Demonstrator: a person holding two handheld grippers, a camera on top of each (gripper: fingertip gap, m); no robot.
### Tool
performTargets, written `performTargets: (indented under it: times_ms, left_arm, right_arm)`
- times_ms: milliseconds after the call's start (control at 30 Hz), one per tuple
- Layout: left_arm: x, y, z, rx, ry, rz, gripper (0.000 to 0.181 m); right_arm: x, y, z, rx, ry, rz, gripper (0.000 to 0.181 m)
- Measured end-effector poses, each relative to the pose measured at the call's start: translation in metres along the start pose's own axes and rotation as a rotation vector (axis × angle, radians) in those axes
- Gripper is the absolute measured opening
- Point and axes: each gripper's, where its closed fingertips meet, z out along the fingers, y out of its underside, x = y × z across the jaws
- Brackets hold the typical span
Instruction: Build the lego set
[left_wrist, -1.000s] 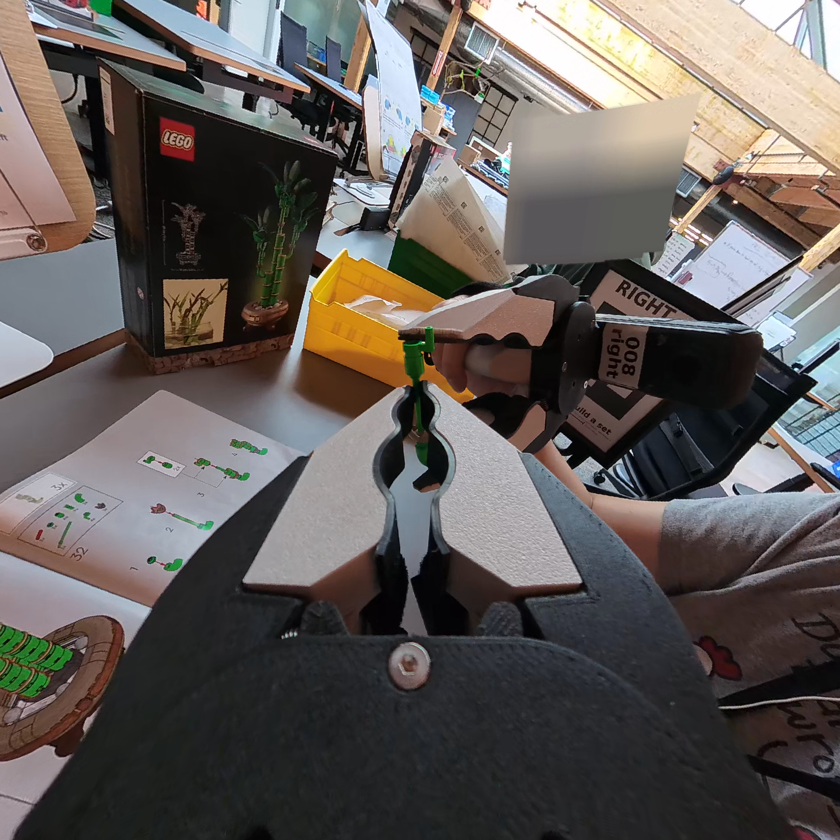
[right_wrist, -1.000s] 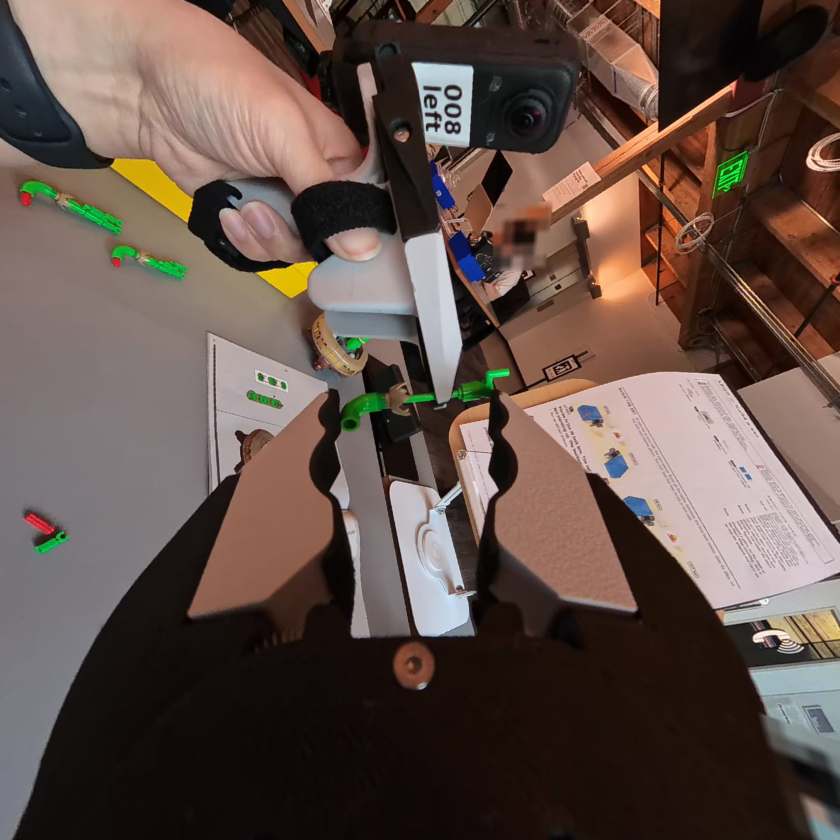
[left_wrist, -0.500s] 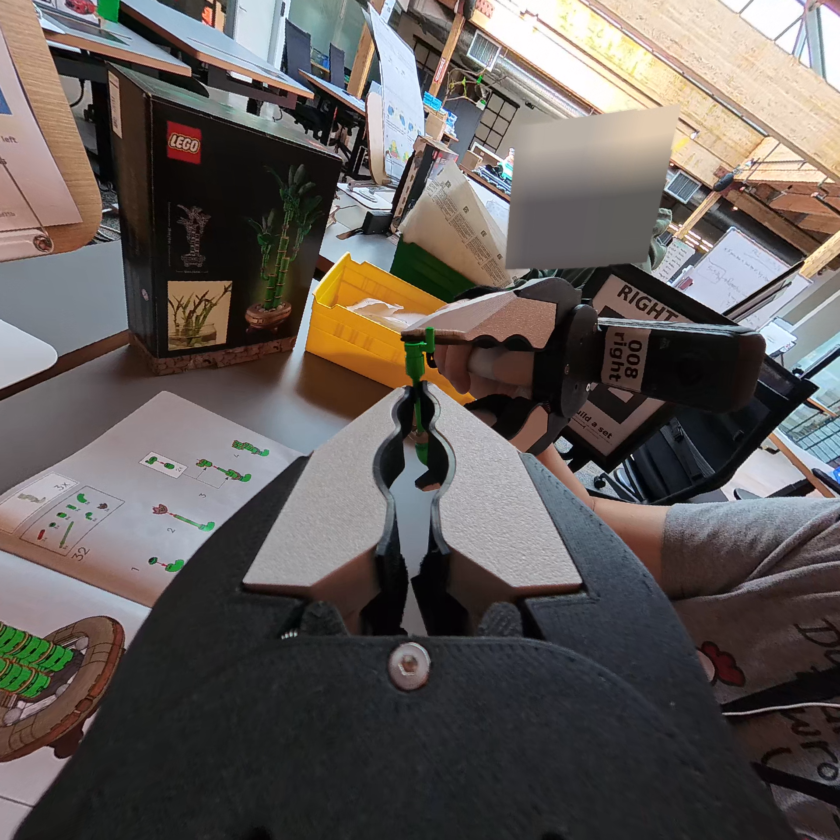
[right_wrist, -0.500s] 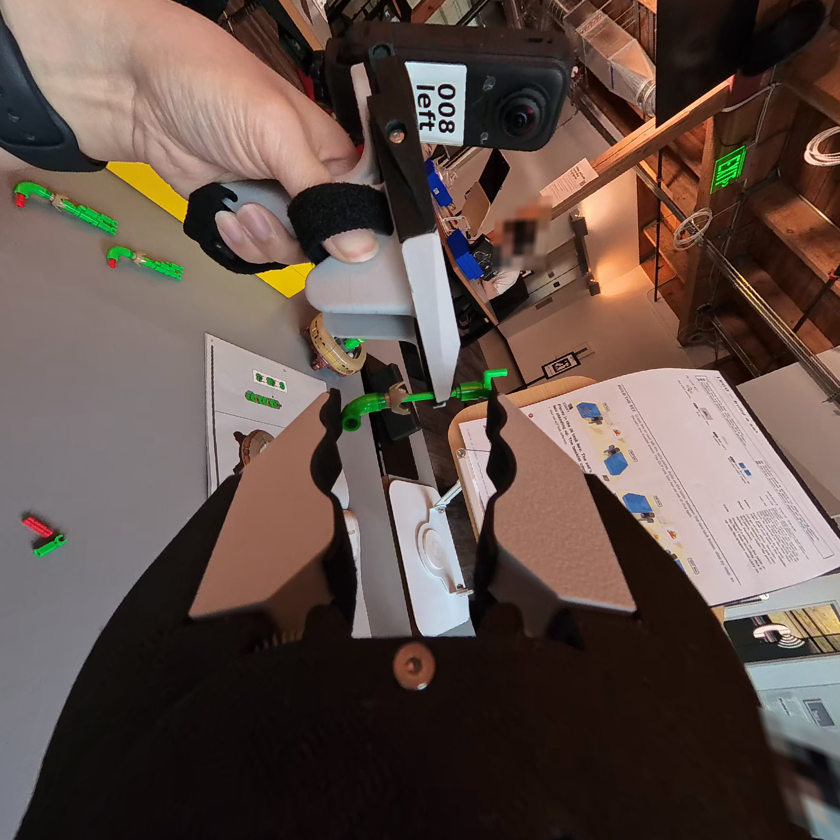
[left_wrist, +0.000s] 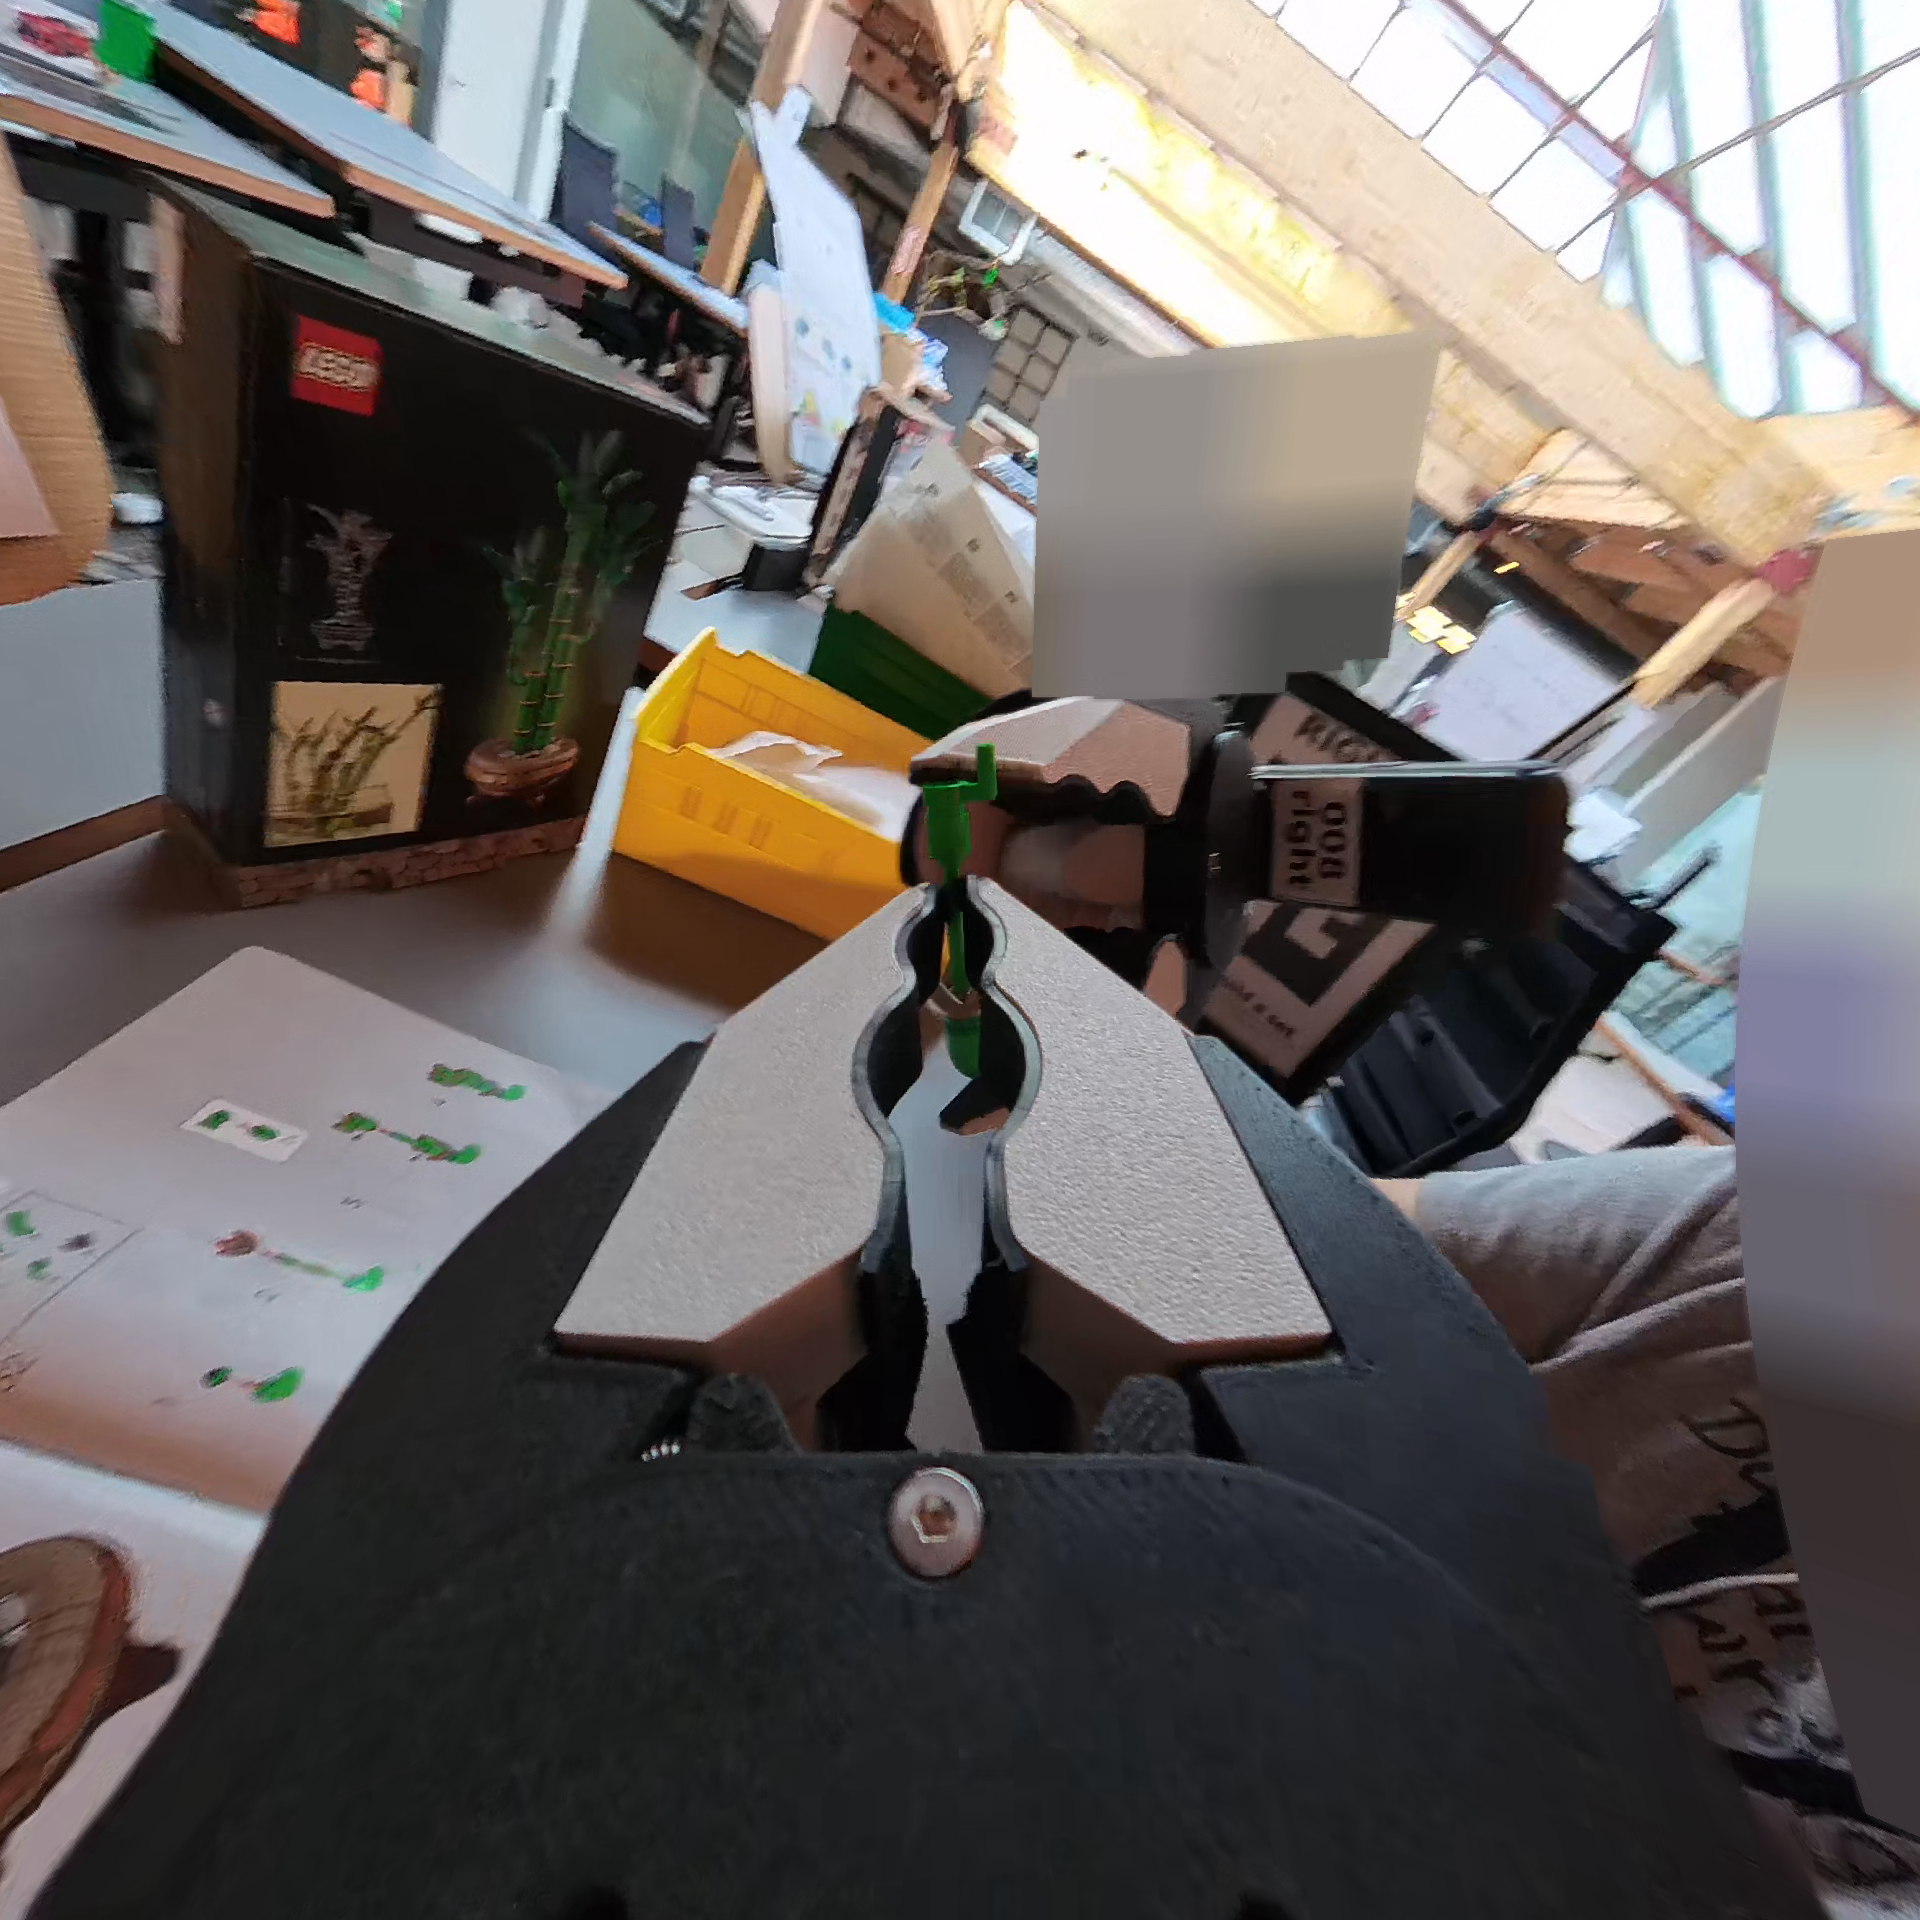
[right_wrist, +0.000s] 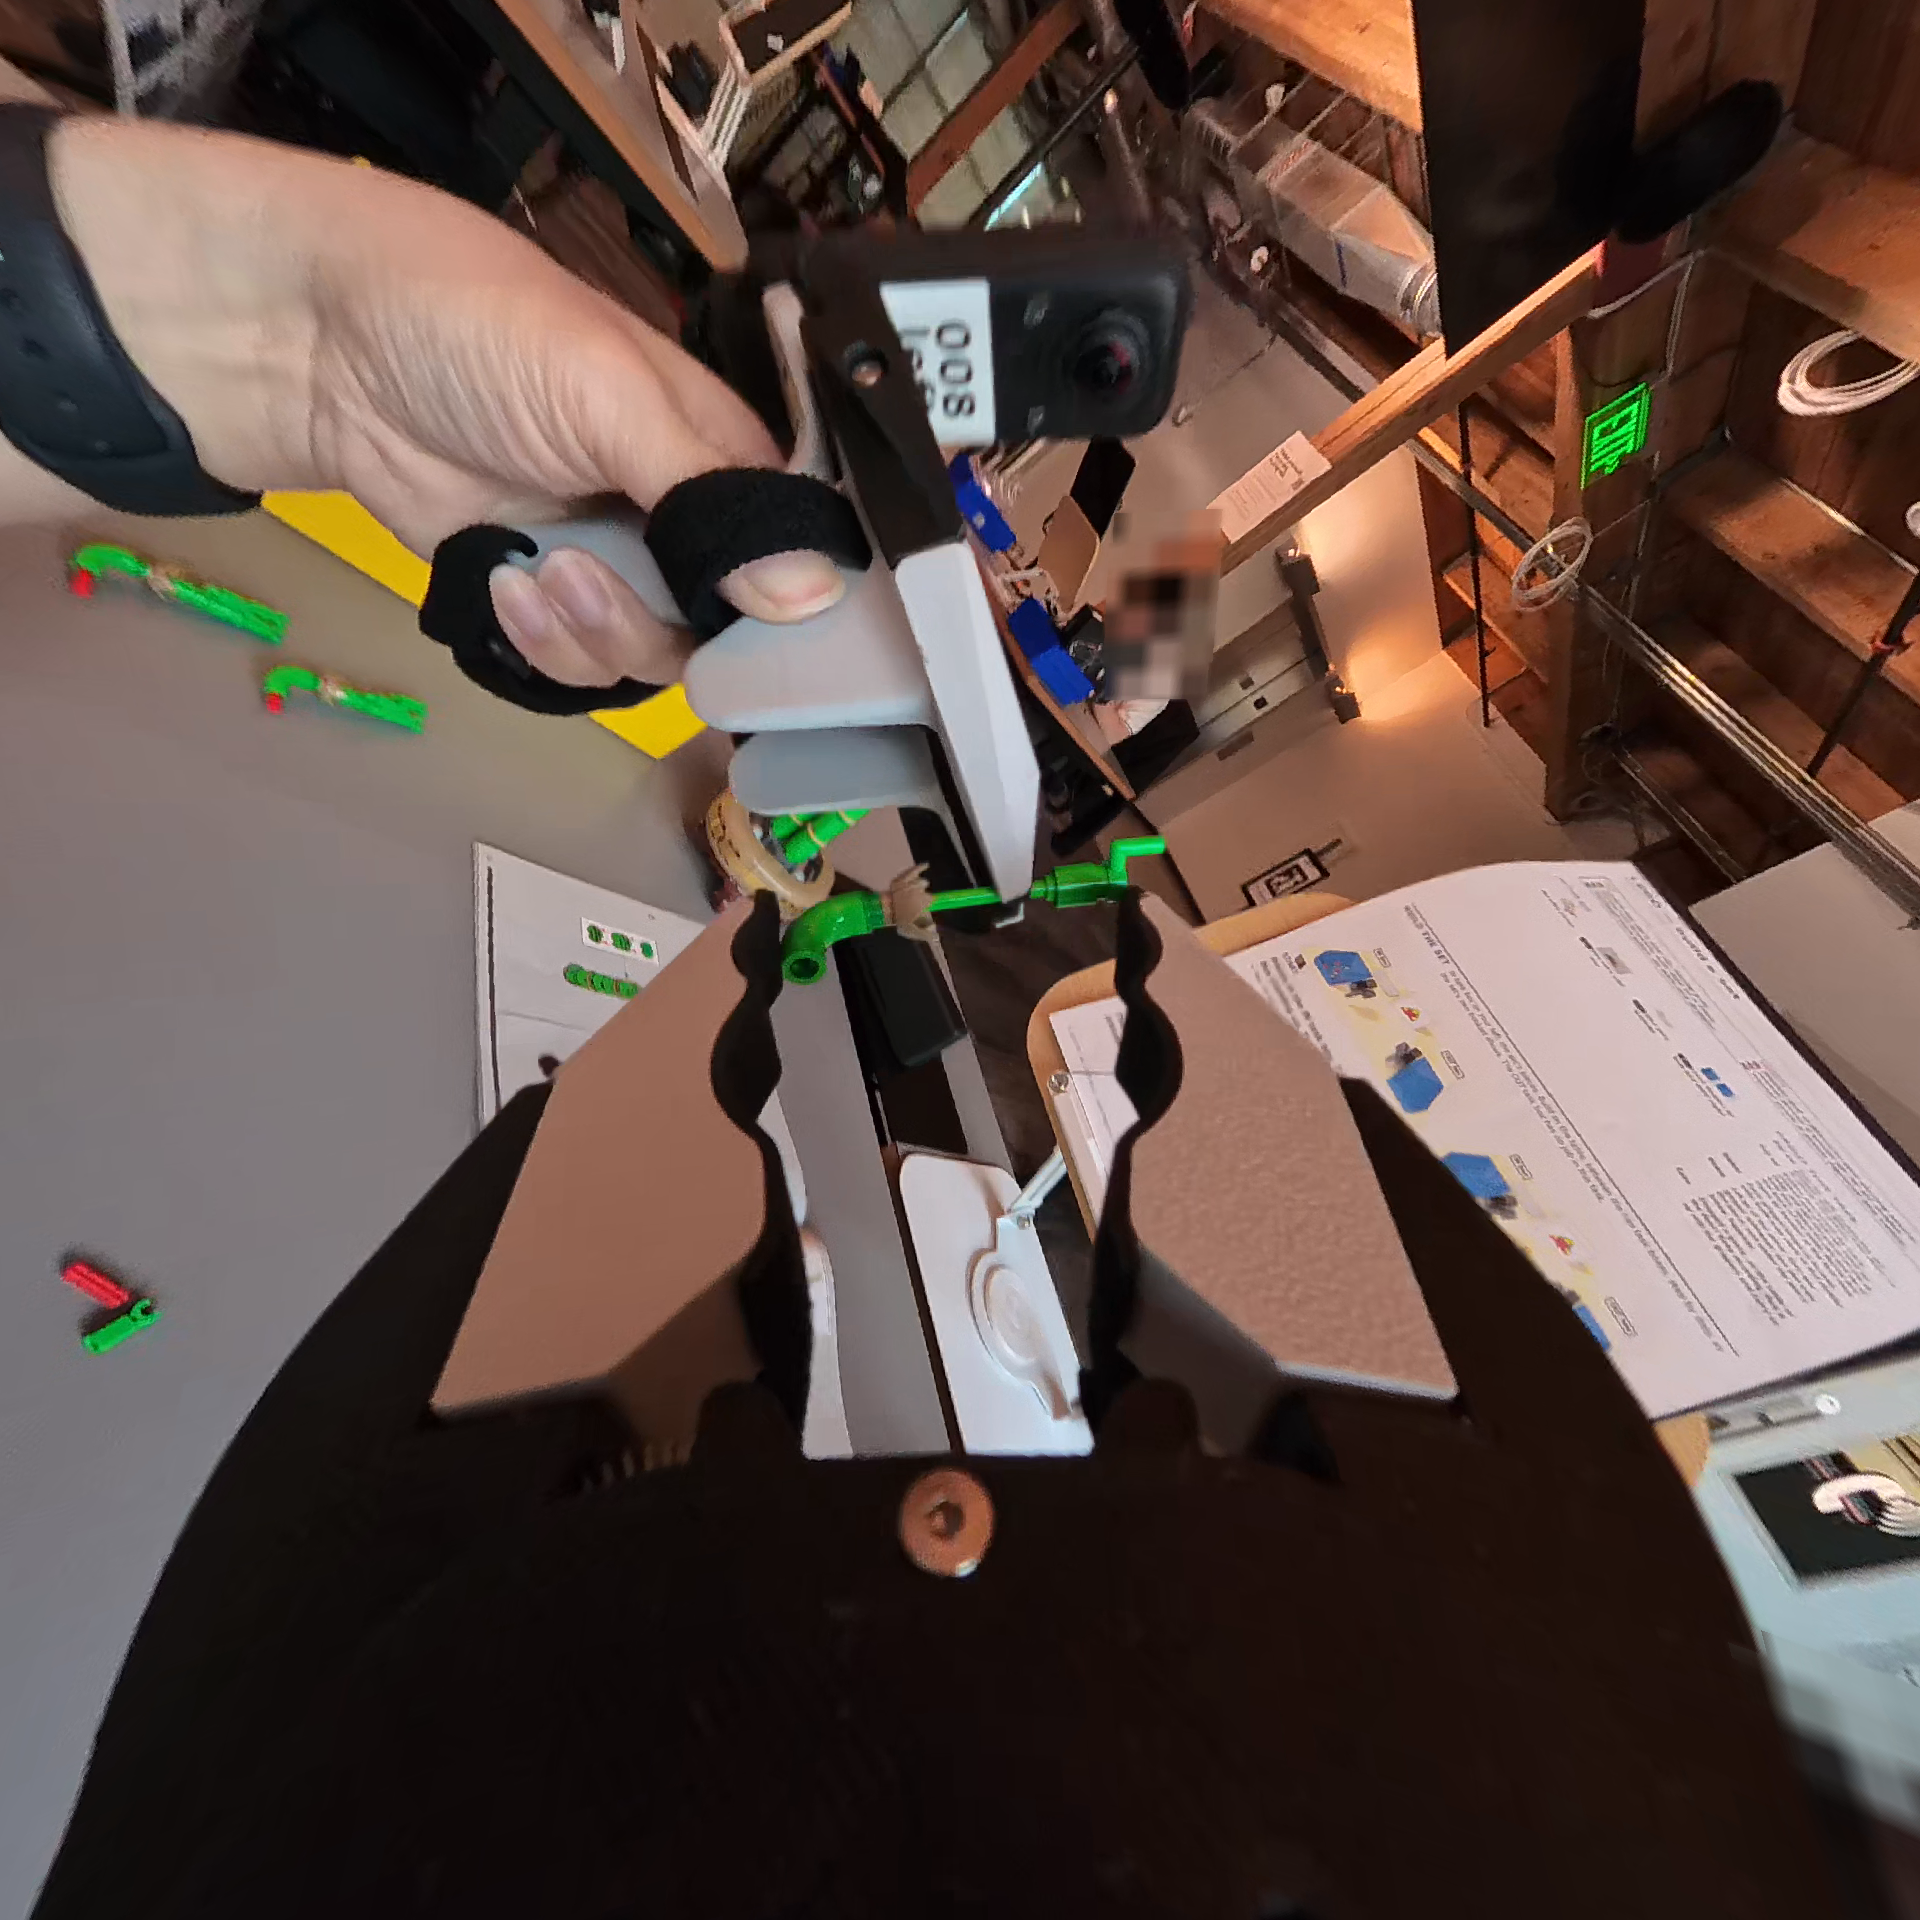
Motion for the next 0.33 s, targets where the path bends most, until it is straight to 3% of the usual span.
performTargets:
  times_ms: [100, 333]
  left_arm:
    - [0.012, -0.011, -0.005, 0.071, 0.126, -0.065, 0.019]
    - [0.014, -0.016, -0.011, 0.125, 0.207, -0.092, 0.024]
  right_arm:
    - [0.001, -0.005, -0.002, 0.032, -0.005, 0.021, 0.064]
    - [0.0, -0.024, -0.007, 0.125, -0.007, 0.021, 0.064]
